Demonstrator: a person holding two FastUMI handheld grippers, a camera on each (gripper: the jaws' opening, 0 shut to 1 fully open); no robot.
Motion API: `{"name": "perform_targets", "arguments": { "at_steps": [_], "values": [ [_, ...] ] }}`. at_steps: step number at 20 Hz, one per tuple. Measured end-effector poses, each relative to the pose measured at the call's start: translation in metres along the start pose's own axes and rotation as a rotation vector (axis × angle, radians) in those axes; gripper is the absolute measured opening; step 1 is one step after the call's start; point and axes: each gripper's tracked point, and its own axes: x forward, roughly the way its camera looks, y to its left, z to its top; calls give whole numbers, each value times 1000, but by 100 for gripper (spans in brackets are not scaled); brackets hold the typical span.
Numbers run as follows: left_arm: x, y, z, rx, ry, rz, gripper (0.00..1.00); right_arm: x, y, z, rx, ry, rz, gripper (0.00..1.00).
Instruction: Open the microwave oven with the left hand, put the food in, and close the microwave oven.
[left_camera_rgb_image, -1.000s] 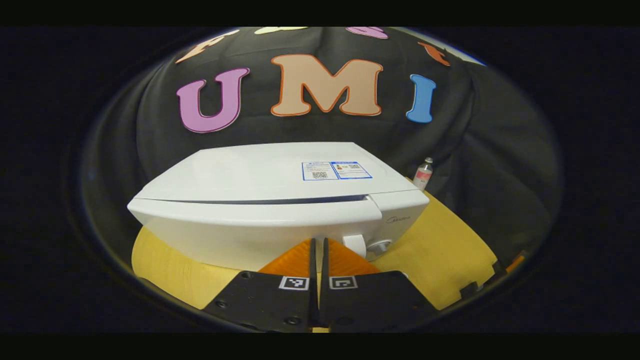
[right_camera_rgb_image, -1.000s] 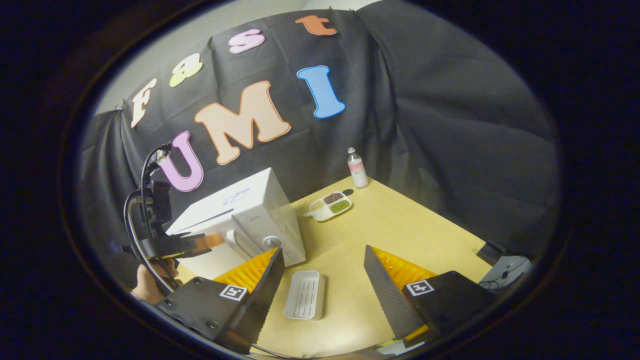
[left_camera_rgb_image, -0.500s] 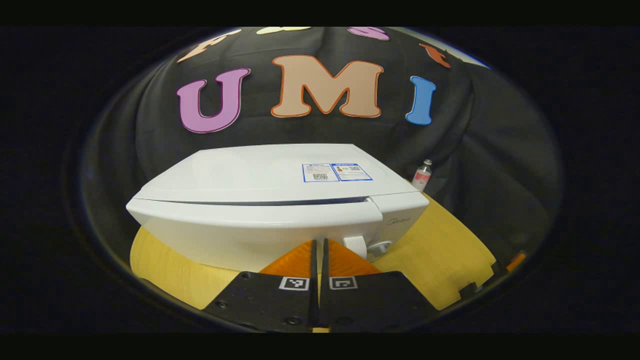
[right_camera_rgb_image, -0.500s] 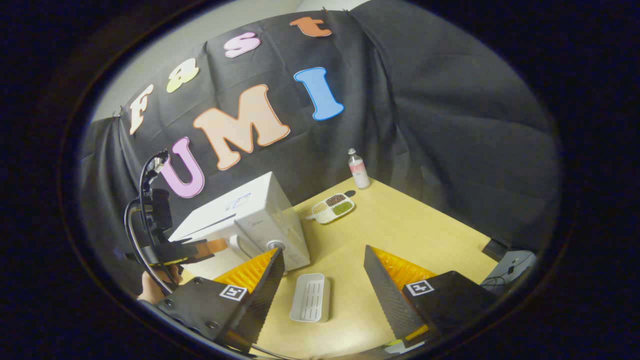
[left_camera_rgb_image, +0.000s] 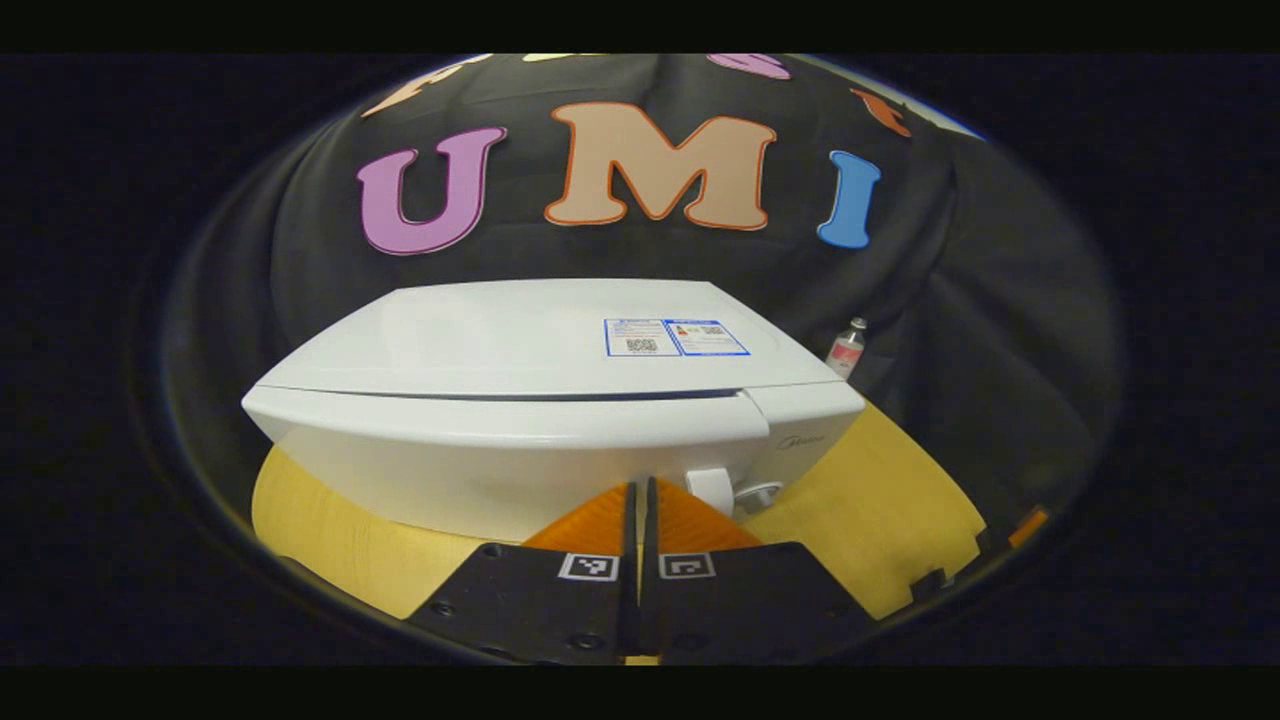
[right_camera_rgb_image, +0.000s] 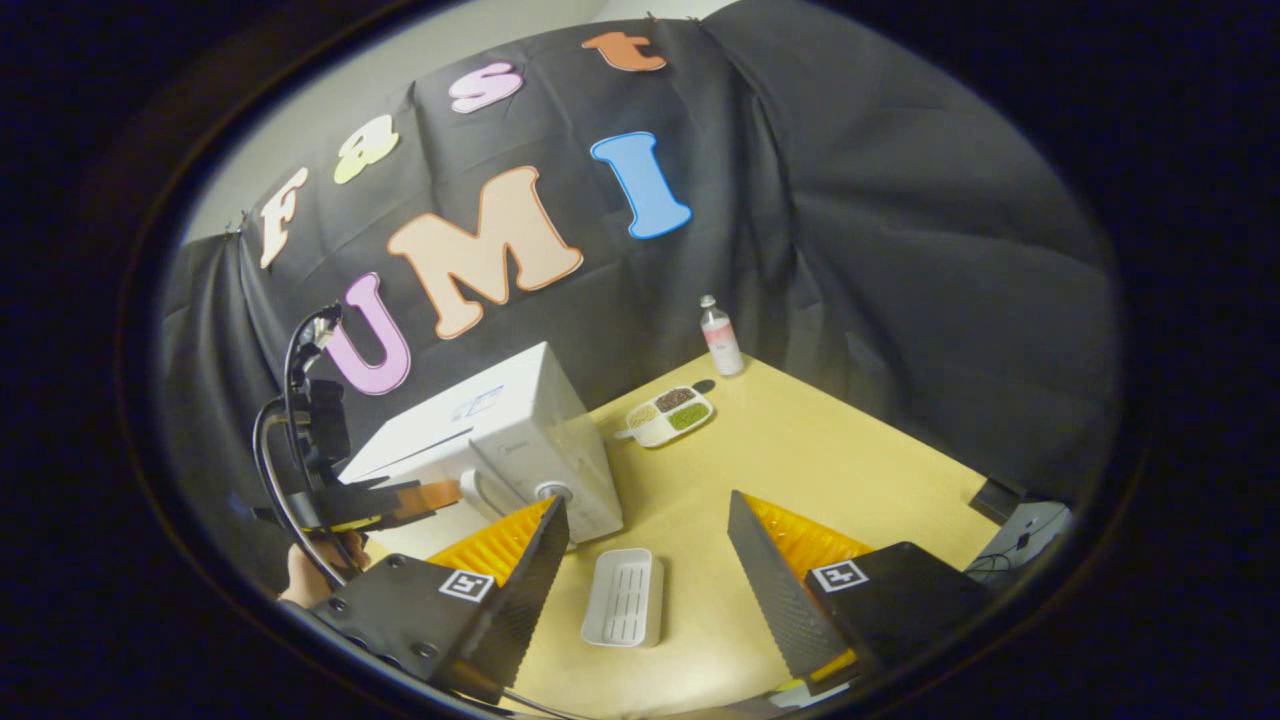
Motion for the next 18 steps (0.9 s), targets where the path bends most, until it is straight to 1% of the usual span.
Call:
{"name": "perform_targets", "arguments": {
  "at_steps": [1,3,4,6,8,10,13,15,16,18],
  "values": [
    [1,0,0,-12,-2,-2,1,1,1,-1,-4,2,3,99],
    [3,1,2,-27,-12,9,1,2,2,-4,-15,13,8,99],
    [7,10,12,-4,-37,44,1,2,3,-5,-22,19,9,99],
    [5,5,5,-30,-12,41,0,0,2,-4,-35,20,5,99],
    [5,6,7,-45,-26,22,0,-3,-1,-3,-41,16,-4,99],
    [2,7,6,-60,-28,21,1,-7,-2,-2,-36,8,-8,99],
    [-10,14,7,-33,-32,57,1,-11,-2,4,-33,-16,-8,99],
    [-28,12,11,-27,-67,42,1,-15,-1,11,-37,-49,-9,99],
    [-40,17,11,-21,-78,54,1,-17,0,15,-36,-65,-6,89],
    [-61,25,11,-10,-100,77,0,-20,-1,17,-39,-78,-4,89]
  ]
}}
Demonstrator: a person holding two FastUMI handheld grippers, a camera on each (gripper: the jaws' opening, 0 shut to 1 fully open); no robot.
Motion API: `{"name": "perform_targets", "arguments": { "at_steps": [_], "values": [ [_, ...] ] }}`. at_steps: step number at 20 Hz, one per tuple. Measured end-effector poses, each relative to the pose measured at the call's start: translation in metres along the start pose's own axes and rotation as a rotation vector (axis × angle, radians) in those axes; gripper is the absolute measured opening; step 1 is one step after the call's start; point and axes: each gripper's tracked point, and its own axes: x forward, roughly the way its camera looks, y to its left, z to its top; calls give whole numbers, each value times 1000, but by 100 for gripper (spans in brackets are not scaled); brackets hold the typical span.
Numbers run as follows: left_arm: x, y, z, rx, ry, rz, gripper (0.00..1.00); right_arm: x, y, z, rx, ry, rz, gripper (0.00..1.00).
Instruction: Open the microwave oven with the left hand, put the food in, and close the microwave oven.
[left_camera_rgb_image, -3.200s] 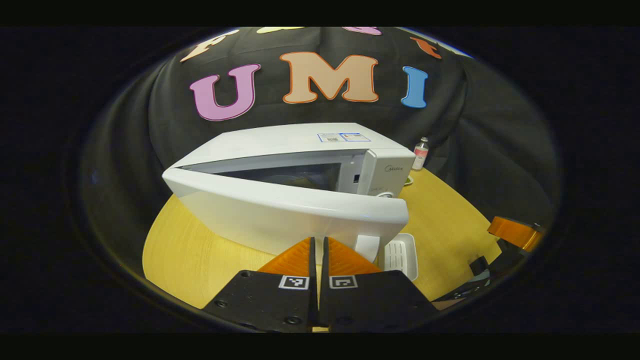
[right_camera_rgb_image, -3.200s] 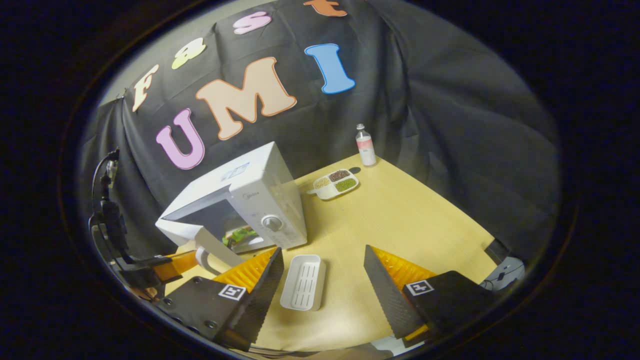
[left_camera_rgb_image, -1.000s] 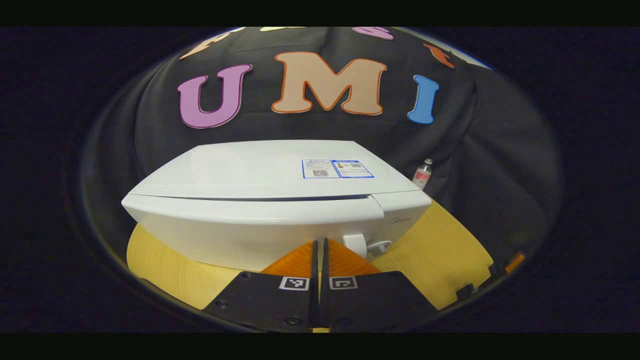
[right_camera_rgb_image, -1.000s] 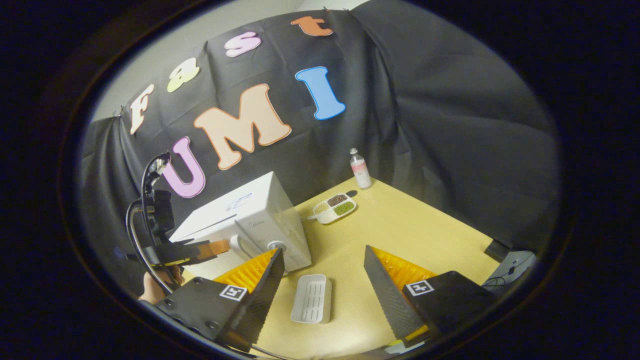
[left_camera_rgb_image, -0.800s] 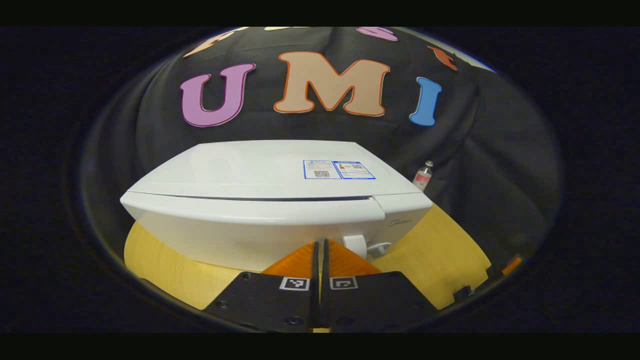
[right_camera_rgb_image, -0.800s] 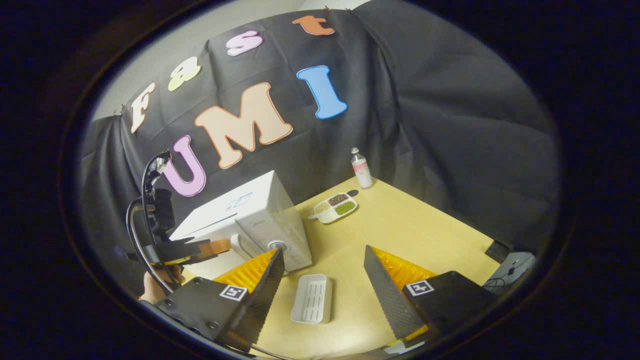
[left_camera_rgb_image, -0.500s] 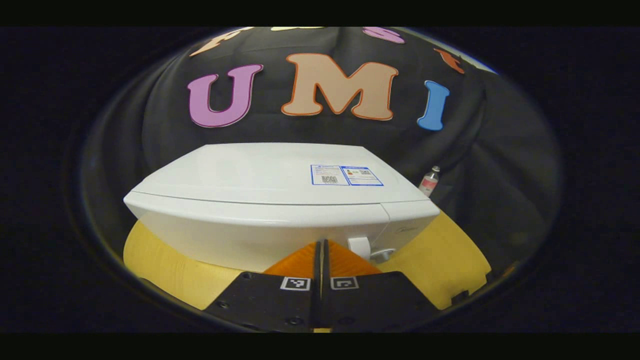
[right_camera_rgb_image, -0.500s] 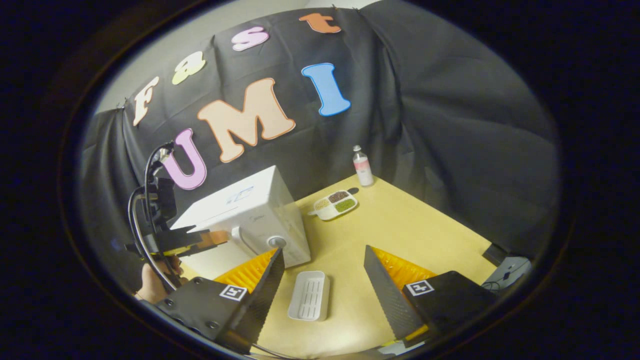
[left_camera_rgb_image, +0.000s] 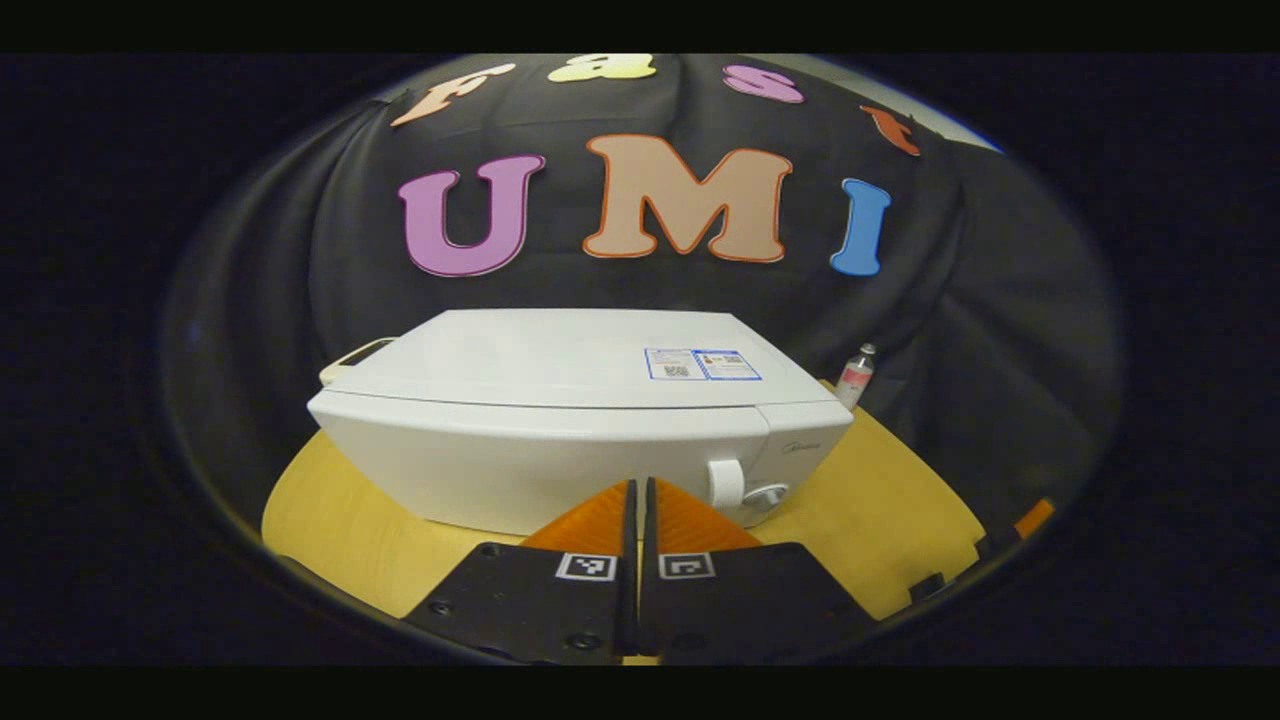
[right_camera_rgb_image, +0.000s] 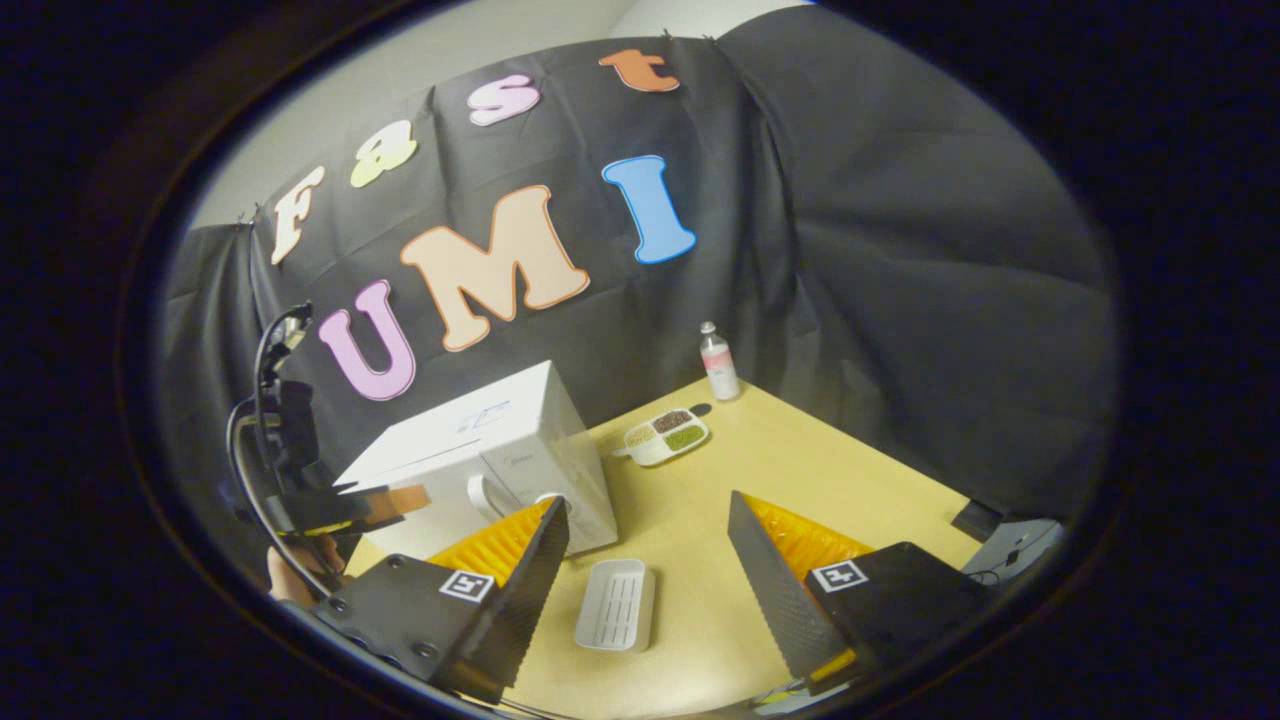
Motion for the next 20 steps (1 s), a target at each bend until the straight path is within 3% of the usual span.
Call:
{"name": "perform_targets", "arguments": {
  "at_steps": [1,2,3,5,6,7,9,10,11,12,14,15,16,17,20],
  "values": [
    [-8,3,1,3,-11,9,0,-1,0,0,-3,-3,2,99],
    [-19,10,3,5,-20,20,1,-2,1,1,-6,-5,6,99],
    [-30,16,4,8,-31,35,1,-3,2,2,-10,-5,13,89],
    [-53,30,7,15,-49,67,0,-5,7,6,-15,-15,38,89],
    [-64,39,8,19,-56,88,1,-6,11,10,-19,-29,51,99],
    [-75,46,8,21,-64,113,2,-7,16,16,-26,-44,67,89],
    [-95,62,10,20,-80,163,13,-6,28,22,-46,-55,103,89],
    [-104,69,13,15,-92,185,18,-5,35,24,-55,-51,125,98],
    [-112,73,15,8,-107,201,25,-5,43,26,-68,-49,148,98],
    [-108,75,17,-3,-118,215,41,-4,51,33,-85,-58,174,89],
    [-120,87,26,-29,-136,246,97,-3,67,50,-148,-89,217,89],
    [-125,88,20,-45,-144,255,99,-3,73,58,-188,-105,232,98],
    [-131,91,21,-62,-145,254,95,-2,78,66,-230,-121,242,89],
    [-135,95,24,-83,-152,260,96,-2,84,73,-267,-136,249,98],
    [-155,115,45,-114,-210,306,96,-6,102,85,-326,-150,283,99]
  ]
}}
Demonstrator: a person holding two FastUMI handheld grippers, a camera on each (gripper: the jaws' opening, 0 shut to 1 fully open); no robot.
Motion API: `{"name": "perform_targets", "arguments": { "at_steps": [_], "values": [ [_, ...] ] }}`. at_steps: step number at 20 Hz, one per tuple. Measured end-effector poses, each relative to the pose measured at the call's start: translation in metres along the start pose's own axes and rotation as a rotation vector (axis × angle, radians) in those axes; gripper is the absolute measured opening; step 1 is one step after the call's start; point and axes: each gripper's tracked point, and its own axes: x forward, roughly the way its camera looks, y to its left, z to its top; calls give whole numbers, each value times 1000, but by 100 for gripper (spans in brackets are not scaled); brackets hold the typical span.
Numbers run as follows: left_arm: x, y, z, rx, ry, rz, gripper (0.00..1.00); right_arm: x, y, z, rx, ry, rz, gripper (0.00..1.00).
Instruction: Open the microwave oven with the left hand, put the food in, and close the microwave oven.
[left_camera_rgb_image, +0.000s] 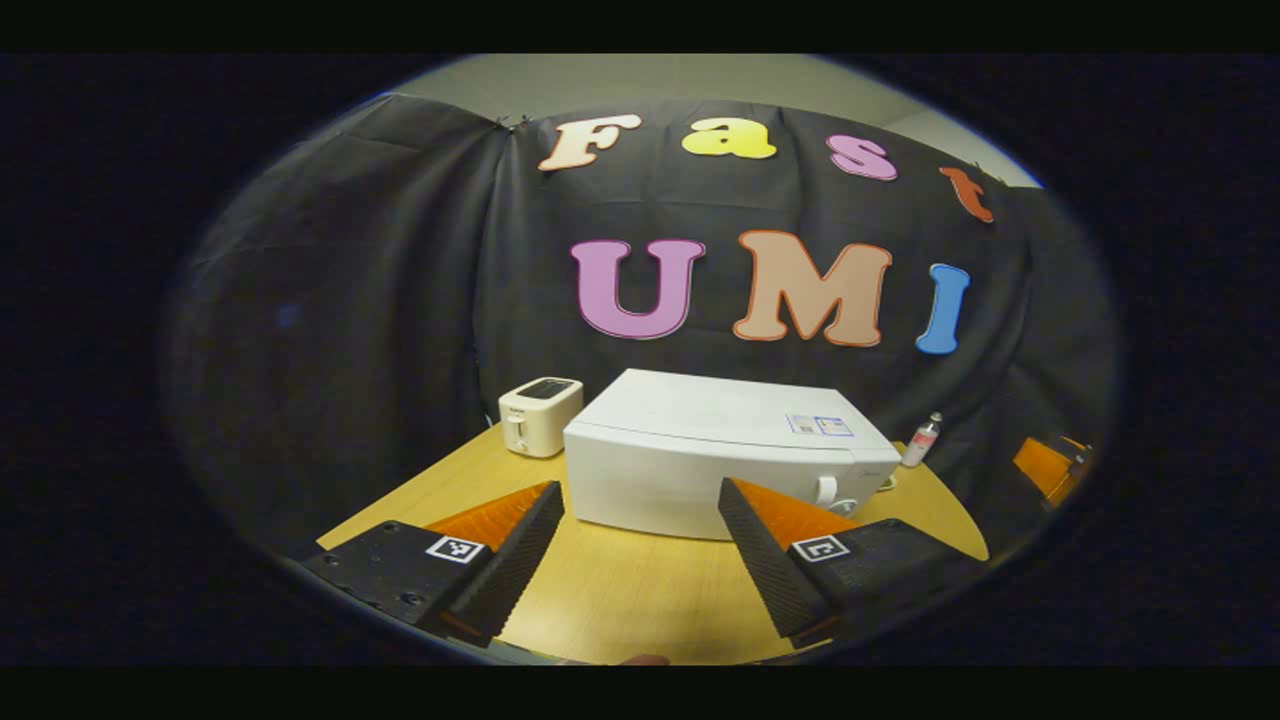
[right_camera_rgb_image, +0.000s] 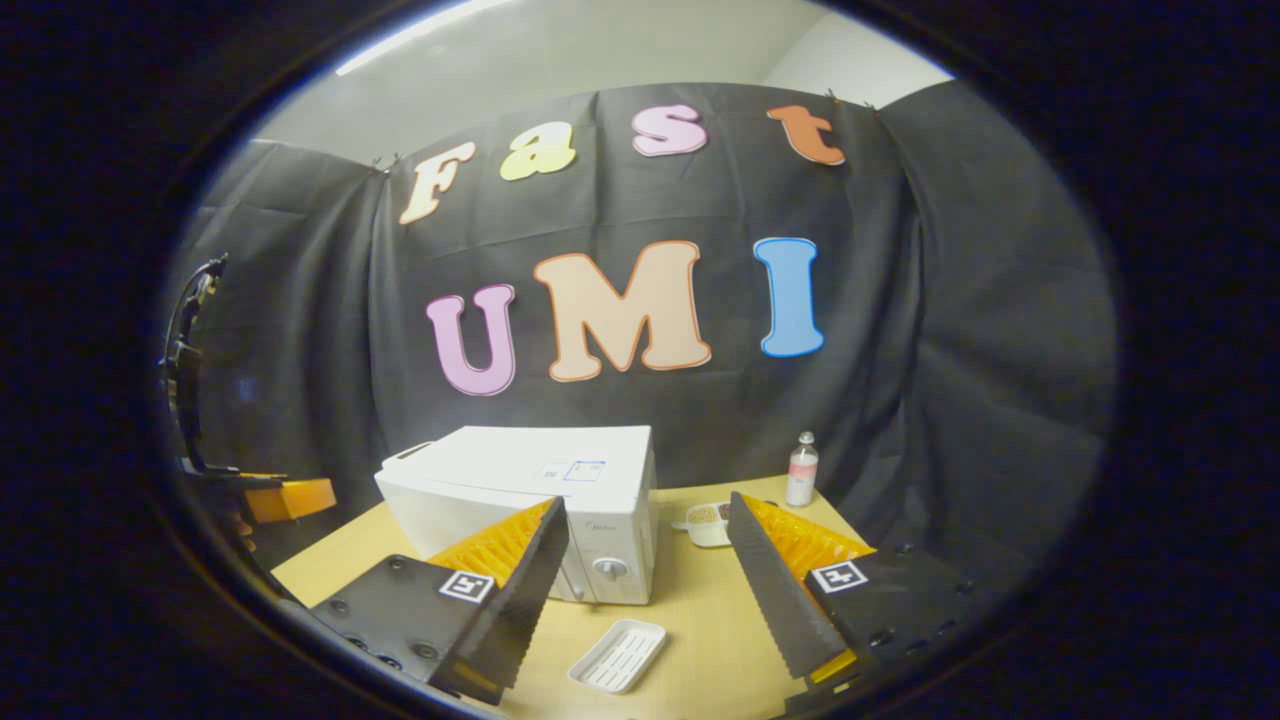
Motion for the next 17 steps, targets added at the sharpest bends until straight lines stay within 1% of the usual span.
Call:
{"name": "perform_targets", "arguments": {
  "at_steps": [1,2,3,7,10,12,17],
  "values": [
    [-2,7,6,4,-20,20,96,1,6,4,0,0,17,89],
    [-5,13,14,10,-41,34,94,3,10,7,3,2,27,99],
    [-8,18,22,16,-62,47,96,2,12,9,7,2,32,89],
    [-7,21,33,45,-91,45,96,2,11,12,19,16,25,89],
    [-2,10,28,71,-70,11,96,-1,5,13,6,9,3,89],
    [0,-4,27,67,-59,-26,96,-5,3,15,7,10,-5,89],
    [1,-21,18,38,-28,-69,96,-12,-6,15,-3,9,-29,89]
  ]
}}
